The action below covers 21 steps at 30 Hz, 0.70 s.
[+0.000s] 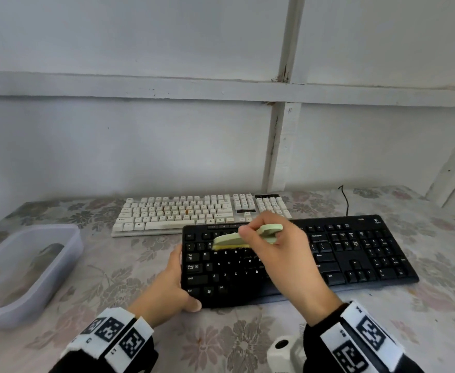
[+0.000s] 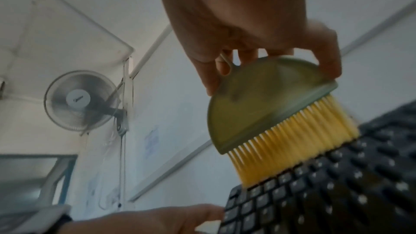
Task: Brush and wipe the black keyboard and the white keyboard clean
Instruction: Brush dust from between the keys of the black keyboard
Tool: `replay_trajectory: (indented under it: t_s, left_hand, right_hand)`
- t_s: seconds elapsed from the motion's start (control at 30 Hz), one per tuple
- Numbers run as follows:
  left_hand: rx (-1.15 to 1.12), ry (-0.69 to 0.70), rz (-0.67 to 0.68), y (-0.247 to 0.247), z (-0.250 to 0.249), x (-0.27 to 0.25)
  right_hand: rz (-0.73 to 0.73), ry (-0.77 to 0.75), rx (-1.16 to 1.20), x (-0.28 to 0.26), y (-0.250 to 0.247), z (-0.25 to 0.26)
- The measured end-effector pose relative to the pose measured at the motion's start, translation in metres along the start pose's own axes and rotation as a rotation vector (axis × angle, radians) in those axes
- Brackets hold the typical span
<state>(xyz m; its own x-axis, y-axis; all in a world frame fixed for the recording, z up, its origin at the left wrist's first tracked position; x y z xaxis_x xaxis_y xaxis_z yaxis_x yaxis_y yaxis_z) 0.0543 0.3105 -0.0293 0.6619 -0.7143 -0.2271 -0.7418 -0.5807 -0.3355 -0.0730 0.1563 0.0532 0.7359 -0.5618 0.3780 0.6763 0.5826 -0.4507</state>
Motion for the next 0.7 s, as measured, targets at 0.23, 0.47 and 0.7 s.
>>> replay_trajectory:
  t_s: [0.23, 0.47, 0.7]
  left_hand:
    - [-0.016, 0.006, 0.008, 0.001, -0.002, -0.001]
    - [-0.003, 0.013, -0.001, 0.001, -0.003, -0.002]
    - [0.015, -0.013, -0.003, 0.002, -0.002, 0.001]
  right_hand:
    - [-0.134, 0.046, -0.248, -0.002, -0.029, -0.024]
    - [-0.003, 0.088, 0.052, 0.000, -0.045, -0.021]
    - [-0.196, 0.062, -0.081, 0.005, -0.077, -0.035]
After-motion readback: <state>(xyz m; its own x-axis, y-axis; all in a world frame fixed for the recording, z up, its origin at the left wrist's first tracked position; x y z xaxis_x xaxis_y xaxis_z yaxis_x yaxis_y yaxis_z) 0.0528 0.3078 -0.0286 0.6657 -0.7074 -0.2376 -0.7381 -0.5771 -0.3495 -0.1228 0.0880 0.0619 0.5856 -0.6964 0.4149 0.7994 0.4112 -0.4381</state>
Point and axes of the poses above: each hand's wrist, its own x-axis towards the middle knuckle, its own y-axis out of the palm, z = x × y, the point moved 2 cm from there along x, towards the middle knuckle, and after that the axes turned 2 degrees about -x, right-handed, at the moved point
